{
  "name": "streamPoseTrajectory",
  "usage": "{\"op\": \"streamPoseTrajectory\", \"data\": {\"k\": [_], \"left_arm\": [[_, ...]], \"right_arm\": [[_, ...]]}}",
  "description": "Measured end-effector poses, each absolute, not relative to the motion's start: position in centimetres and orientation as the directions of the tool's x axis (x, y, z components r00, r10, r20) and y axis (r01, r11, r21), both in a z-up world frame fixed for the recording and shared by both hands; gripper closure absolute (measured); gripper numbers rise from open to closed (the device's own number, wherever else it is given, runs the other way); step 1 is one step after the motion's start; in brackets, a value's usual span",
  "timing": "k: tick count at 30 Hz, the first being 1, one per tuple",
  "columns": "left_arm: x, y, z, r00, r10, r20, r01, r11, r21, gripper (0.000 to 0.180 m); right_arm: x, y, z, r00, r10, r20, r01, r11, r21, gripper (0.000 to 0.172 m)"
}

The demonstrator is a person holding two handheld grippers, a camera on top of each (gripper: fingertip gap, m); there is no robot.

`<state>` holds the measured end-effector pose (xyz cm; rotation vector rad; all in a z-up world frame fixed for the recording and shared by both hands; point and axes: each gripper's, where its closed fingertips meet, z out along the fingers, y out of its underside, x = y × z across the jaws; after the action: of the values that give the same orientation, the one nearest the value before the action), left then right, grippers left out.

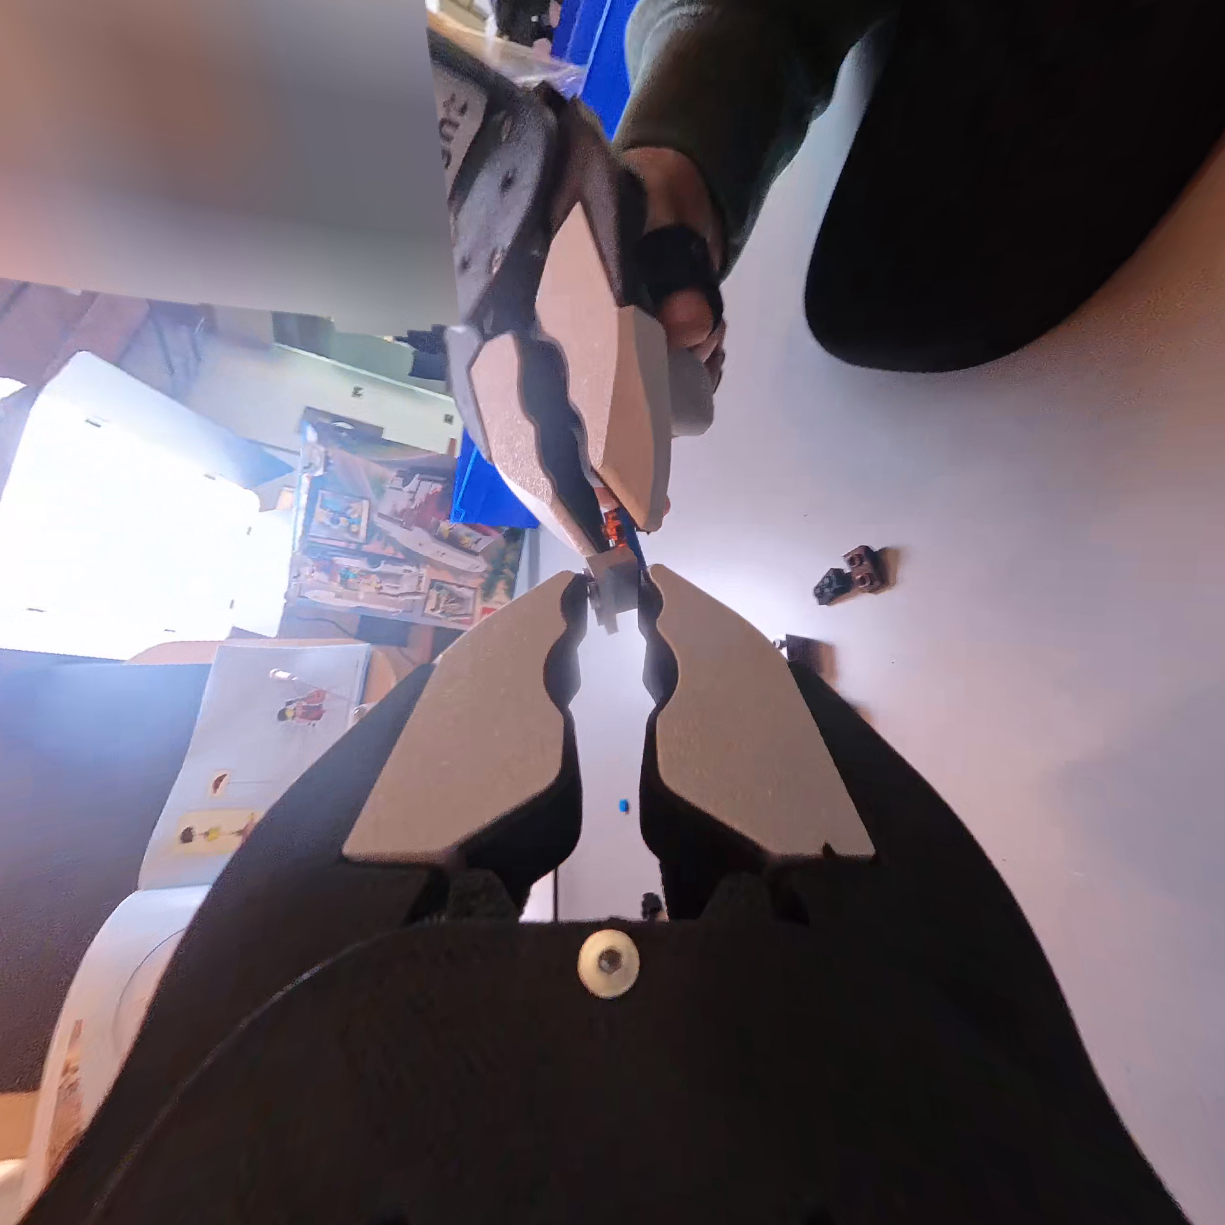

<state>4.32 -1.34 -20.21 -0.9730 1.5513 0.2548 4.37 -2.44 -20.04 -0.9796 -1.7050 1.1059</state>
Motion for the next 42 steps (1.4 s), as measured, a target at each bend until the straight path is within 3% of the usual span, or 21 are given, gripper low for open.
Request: {"op": "streamPoseTrajectory", "data": {"k": [5,11,15,17,19,21,24,28,31,33,36,39,42], "left_arm": [[3.4,0.3,-19.6,0.085,-0.284,-0.955,-0.771,0.589,-0.244,0.165],[3.2,0.9,-19.5,0.027,-0.166,-0.986,-0.812,0.571,-0.119,0.165],[2.9,1.2,-19.8,0.019,-0.180,-0.983,-0.823,0.555,-0.118,0.165],[2.9,1.3,-20.1,0.076,-0.292,-0.953,-0.812,0.536,-0.229,0.165],[2.9,1.2,-20.5,0.174,-0.478,-0.861,-0.768,0.481,-0.422,0.165],[3.0,0.9,-21.0,0.214,-0.606,-0.766,-0.731,0.421,-0.537,0.165],[3.2,0.5,-22.1,0.259,-0.749,-0.609,-0.673,0.312,-0.670,0.165],[2.8,1.0,-21.9,0.395,-0.900,-0.186,-0.458,-0.017,-0.889,0.166],[1.9,1.5,-21.4,0.400,-0.905,0.143,-0.271,-0.265,-0.925,0.165],[1.6,1.7,-21.5,0.395,-0.897,0.198,-0.239,-0.308,-0.921,0.165],[1.7,1.4,-22.5,0.363,-0.886,0.290,-0.238,-0.389,-0.890,0.165],[2.1,0.6,-24.7,0.347,-0.923,0.165,-0.391,-0.302,-0.870,0.165],[3.2,-1.1,-26.3,0.265,-0.963,0.051,-0.527,-0.189,-0.829,0.158]], "right_arm": [[4.1,-1.0,-19.7,-0.224,0.951,0.215,0.212,0.263,-0.941,0.144],[3.1,0.6,-20.4,-0.060,0.996,0.063,0.275,0.077,-0.958,0.154],[2.9,0.9,-20.8,-0.020,0.999,-0.043,0.291,-0.036,-0.956,0.157],[2.9,1.0,-20.8,-0.014,1.000,0.014,0.290,0.017,-0.957,0.157],[2.9,0.9,-20.6,-0.016,0.974,0.224,0.287,0.219,-0.932,0.156],[3.0,0.3,-20.8,-0.039,0.898,0.439,0.299,0.429,-0.852,0.156],[3.1,0.0,-21.9,-0.091,0.787,0.610,0.344,0.600,-0.722,0.162],[3.3,-0.7,-22.0,-0.119,0.640,0.759,0.311,0.750,-0.584,0.164],[3.0,-1.8,-23.2,-0.157,0.525,0.837,0.298,0.833,-0.466,0.163],[3.0,-1.3,-23.4,-0.152,0.569,0.808,0.303,0.805,-0.510,0.163],[3.5,-0.3,-22.1,-0.110,0.739,0.664,0.261,0.666,-0.699,0.163],[4.1,0.4,-20.9,-0.123,0.885,0.450,0.189,0.466,-0.865,0.163],[4.7,0.3,-19.8,-0.174,0.952,0.252,0.095,0.271,-0.958,0.163]]}}
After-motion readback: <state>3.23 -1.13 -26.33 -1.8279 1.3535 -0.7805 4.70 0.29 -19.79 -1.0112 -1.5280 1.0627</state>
